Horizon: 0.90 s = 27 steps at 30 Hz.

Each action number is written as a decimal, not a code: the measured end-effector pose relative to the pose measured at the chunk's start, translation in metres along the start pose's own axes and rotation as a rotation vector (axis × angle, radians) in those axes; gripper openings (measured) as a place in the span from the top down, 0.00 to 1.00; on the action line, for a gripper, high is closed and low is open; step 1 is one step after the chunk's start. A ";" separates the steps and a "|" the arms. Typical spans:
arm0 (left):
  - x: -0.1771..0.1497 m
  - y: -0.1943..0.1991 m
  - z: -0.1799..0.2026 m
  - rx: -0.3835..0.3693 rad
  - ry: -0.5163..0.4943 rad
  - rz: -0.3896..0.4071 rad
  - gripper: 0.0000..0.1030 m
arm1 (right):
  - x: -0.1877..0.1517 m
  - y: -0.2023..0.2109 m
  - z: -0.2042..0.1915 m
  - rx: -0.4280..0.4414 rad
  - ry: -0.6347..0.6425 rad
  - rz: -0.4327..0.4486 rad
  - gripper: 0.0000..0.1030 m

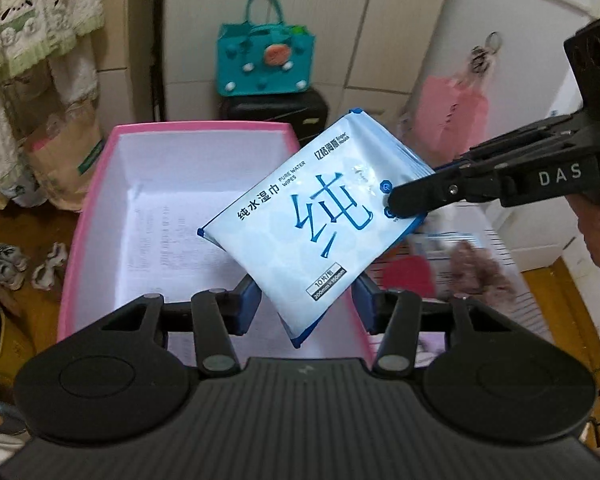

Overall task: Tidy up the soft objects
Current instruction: 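Lower the wet-wipes pack into the pink box and open the left tool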

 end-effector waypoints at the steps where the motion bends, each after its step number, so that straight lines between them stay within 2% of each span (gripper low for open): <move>1: 0.004 -0.003 -0.009 0.011 0.001 0.002 0.53 | 0.007 -0.009 0.001 0.005 -0.005 -0.008 0.88; 4: 0.015 -0.021 -0.035 0.058 -0.009 -0.007 0.53 | 0.030 -0.035 0.005 0.000 -0.005 -0.012 0.88; 7: 0.026 -0.038 -0.069 0.046 0.067 -0.044 0.53 | 0.046 -0.057 0.005 0.034 -0.023 -0.026 0.88; 10: 0.036 -0.049 -0.095 0.056 0.099 -0.073 0.54 | 0.054 -0.078 0.005 0.010 0.004 -0.043 0.88; 16: 0.044 -0.069 -0.117 0.107 0.091 -0.164 0.55 | 0.063 -0.111 0.008 -0.006 -0.018 -0.096 0.88; 21: 0.048 -0.082 -0.124 0.169 0.064 -0.192 0.55 | 0.065 -0.129 0.013 -0.023 -0.063 -0.119 0.87; 24: 0.049 -0.087 -0.124 0.216 0.003 -0.215 0.55 | 0.062 -0.138 0.016 -0.017 -0.100 -0.148 0.87; 27: 0.052 -0.093 -0.121 0.257 -0.061 -0.246 0.55 | 0.058 -0.143 0.017 -0.027 -0.109 -0.172 0.79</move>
Point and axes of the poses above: each gripper's, at about its wrist camera, not at the fingertips, and y roughly against the way its jaws point, z to its right, x to its top, the point moved 8 cm from there along -y, roughly the way its jaws point, and after that the axes turned 13 degrees about -x, right-handed, at the moved point
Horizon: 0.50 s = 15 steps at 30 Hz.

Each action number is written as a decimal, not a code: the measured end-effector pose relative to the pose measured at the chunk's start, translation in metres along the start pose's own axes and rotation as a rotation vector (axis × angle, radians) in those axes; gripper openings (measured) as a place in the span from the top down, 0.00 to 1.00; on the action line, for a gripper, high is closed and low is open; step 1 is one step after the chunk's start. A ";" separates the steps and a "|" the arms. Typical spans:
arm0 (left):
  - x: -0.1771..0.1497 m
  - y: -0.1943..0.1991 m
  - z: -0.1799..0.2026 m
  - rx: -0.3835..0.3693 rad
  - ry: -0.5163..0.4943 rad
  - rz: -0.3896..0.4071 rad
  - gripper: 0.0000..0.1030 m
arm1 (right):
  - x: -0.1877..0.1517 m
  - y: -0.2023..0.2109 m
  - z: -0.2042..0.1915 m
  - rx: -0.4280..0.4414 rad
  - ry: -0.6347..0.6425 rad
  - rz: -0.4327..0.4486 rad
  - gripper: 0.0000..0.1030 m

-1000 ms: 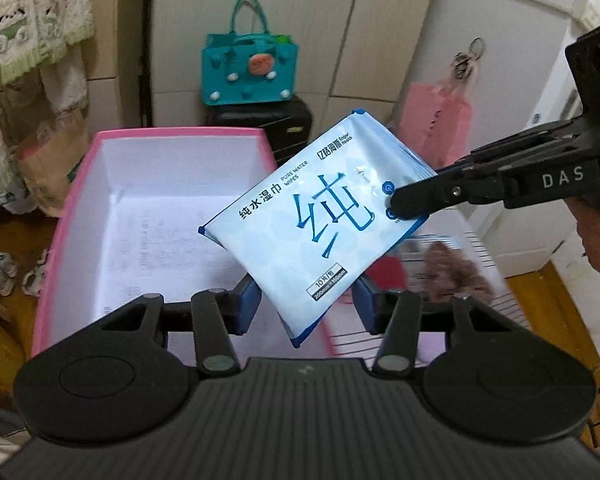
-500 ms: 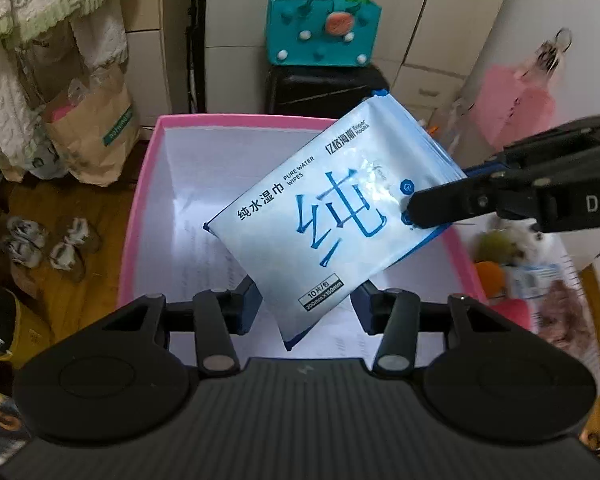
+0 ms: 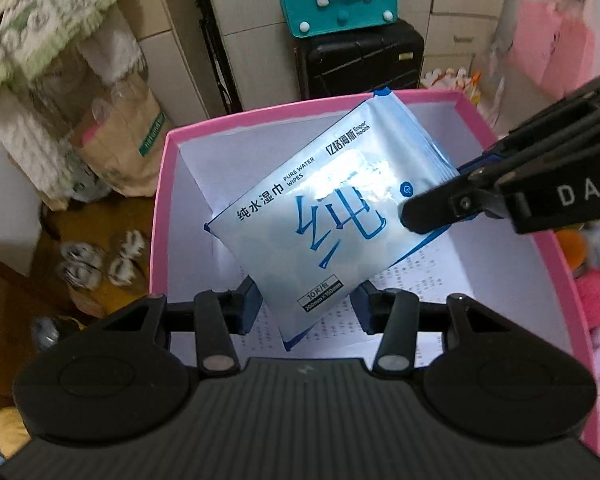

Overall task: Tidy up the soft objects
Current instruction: 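Lower the wet-wipes pack into the pink box and open the left tool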

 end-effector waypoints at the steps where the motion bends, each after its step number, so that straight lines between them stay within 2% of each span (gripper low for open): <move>1: 0.002 -0.002 0.002 0.009 -0.016 -0.008 0.55 | -0.001 -0.002 0.000 -0.006 -0.007 -0.009 0.74; 4: 0.007 -0.007 0.003 0.029 -0.047 -0.018 0.55 | 0.001 -0.008 0.002 -0.034 -0.024 -0.011 0.69; 6: 0.011 -0.010 0.001 0.044 -0.059 -0.013 0.54 | 0.002 -0.008 0.003 -0.075 -0.019 0.002 0.63; 8: 0.012 -0.011 0.000 0.075 -0.078 0.000 0.52 | 0.002 -0.006 0.003 -0.085 -0.017 0.007 0.50; 9: 0.012 -0.010 0.000 0.095 -0.096 0.010 0.52 | 0.001 -0.004 0.003 -0.098 -0.014 0.013 0.47; 11: 0.012 -0.008 -0.001 0.126 -0.120 0.025 0.51 | 0.000 0.000 0.002 -0.129 0.009 0.038 0.45; 13: 0.009 -0.009 0.000 0.111 -0.126 0.019 0.48 | -0.001 0.005 0.004 -0.151 0.024 0.056 0.45; 15: 0.007 -0.008 0.000 0.099 -0.118 0.020 0.47 | -0.003 0.007 0.005 -0.138 0.025 0.062 0.45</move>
Point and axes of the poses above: each gripper's, at about its wrist camera, not at the fingertips, and y roughly against the way its jaws point, z to its right, x to its top, the point moved 8 cm from there along -y, roughly the way its jaws point, and after that the axes turned 13 degrees about -x, right-handed, at the moved point
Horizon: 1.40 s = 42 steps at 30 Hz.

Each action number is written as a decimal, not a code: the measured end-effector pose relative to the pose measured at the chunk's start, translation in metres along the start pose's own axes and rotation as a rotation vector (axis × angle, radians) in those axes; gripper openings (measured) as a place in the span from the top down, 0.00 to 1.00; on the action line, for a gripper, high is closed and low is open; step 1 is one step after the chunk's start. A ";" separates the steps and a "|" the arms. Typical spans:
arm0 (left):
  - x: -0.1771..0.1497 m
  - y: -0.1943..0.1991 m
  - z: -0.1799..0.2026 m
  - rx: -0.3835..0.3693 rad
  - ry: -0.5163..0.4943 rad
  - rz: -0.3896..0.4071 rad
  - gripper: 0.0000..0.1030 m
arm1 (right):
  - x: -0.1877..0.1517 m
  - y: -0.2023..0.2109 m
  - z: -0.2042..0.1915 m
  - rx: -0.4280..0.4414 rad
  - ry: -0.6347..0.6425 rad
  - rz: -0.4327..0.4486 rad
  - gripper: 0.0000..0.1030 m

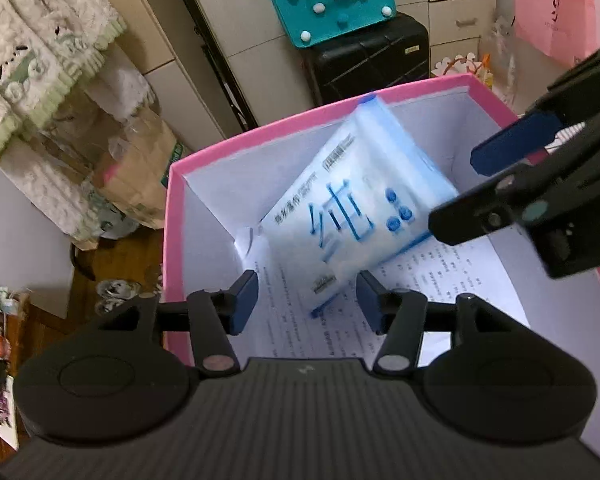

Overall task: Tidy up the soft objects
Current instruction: 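Lower the wet-wipes pack into the pink box and open the left tool, then move the left tool back toward the pink pompom on the table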

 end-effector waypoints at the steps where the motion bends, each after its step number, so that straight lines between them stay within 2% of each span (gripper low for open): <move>1: 0.000 0.002 0.000 0.019 -0.013 0.015 0.45 | -0.001 0.001 0.001 0.004 0.004 0.007 0.45; 4: 0.003 0.009 0.002 0.081 -0.067 0.054 0.44 | -0.005 0.010 0.001 0.012 0.025 0.036 0.45; 6: 0.003 0.014 0.001 0.080 -0.069 0.062 0.43 | -0.009 0.016 -0.001 0.021 0.038 0.046 0.45; 10: 0.001 0.028 0.001 0.019 0.003 0.054 0.43 | -0.015 0.032 -0.007 0.037 0.059 0.070 0.45; 13: -0.004 0.046 0.005 -0.002 0.019 0.058 0.43 | -0.022 0.054 -0.010 0.047 0.077 0.094 0.45; 21: -0.019 0.117 0.030 -0.084 0.064 0.094 0.40 | -0.054 0.129 -0.010 0.062 0.110 0.167 0.45; 32: -0.047 0.193 0.092 -0.143 0.011 0.182 0.29 | -0.109 0.209 -0.003 0.002 0.165 0.269 0.43; 39: -0.060 0.206 0.137 -0.226 -0.039 0.222 0.27 | -0.153 0.238 0.011 -0.047 0.184 0.317 0.41; 42: -0.062 0.205 0.157 -0.265 -0.065 0.242 0.23 | -0.171 0.244 0.022 -0.059 0.165 0.327 0.40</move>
Point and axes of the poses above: each gripper's, at about its wrist camera, not at the fingertips, and y roughly against the way its jaws point, z to its right, x to its top, the point moved 8 cm from there along -y, roughly the way its jaws point, and after that the axes turned 13 degrees about -x, right-handed, at the moved point
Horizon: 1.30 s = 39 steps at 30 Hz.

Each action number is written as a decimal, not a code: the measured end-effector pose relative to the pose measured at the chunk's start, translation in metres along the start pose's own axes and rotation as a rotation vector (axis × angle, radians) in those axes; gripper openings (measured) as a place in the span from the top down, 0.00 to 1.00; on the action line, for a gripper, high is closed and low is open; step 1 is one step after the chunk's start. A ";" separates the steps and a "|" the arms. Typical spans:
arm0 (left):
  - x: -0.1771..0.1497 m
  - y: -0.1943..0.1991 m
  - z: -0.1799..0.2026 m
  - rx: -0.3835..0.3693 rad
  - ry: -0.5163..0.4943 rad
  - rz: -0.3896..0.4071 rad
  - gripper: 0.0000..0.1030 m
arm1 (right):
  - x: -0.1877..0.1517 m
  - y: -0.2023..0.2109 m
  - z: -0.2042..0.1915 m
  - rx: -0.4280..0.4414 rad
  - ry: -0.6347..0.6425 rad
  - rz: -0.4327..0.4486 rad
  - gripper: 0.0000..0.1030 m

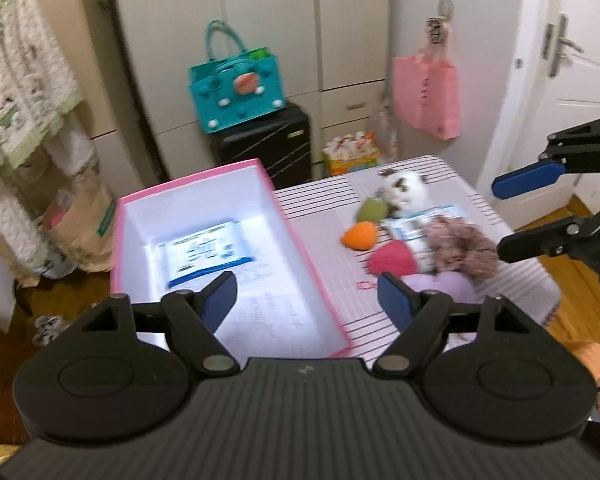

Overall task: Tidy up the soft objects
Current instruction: 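Move the left tool back toward the pink pompom on the table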

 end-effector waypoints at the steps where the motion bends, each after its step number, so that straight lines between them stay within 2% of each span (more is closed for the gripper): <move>1: 0.000 -0.003 0.007 -0.014 -0.006 0.006 0.20 | -0.006 0.003 0.004 -0.006 -0.012 0.000 0.40; 8: 0.001 -0.029 0.058 -0.099 -0.079 0.002 0.17 | -0.040 0.018 0.029 -0.061 -0.081 0.002 0.39; 11: 0.001 -0.036 0.074 -0.137 -0.094 -0.001 0.16 | -0.052 0.024 0.035 -0.074 -0.058 -0.001 0.39; 15: -0.003 -0.046 0.091 -0.152 -0.118 -0.002 0.15 | -0.070 0.027 0.050 -0.098 -0.086 -0.012 0.39; 22: -0.006 -0.071 0.107 -0.241 -0.066 0.014 0.15 | -0.108 0.014 0.073 -0.140 -0.160 -0.041 0.38; 26: -0.009 -0.087 0.111 -0.237 -0.049 0.053 0.14 | -0.125 0.006 0.082 -0.166 -0.190 -0.040 0.37; 30: -0.019 -0.105 0.112 -0.128 -0.048 0.176 0.11 | -0.138 -0.009 0.089 -0.179 -0.230 -0.020 0.36; 35: -0.027 -0.134 0.102 -0.114 0.036 0.199 0.11 | -0.149 -0.040 0.092 -0.177 -0.272 -0.017 0.34; 39: -0.025 -0.154 0.093 -0.079 0.027 0.238 0.11 | -0.157 -0.064 0.093 -0.198 -0.282 -0.019 0.33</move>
Point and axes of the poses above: each gripper's, at about its wrist camera, not at the fingertips, and y roughly against the way its jaws point, z to its right, x to its top, the point moved 8 cm from there along -y, roughly the way its jaws point, and after that the axes turned 13 degrees about -x, right-handed, at the moved point
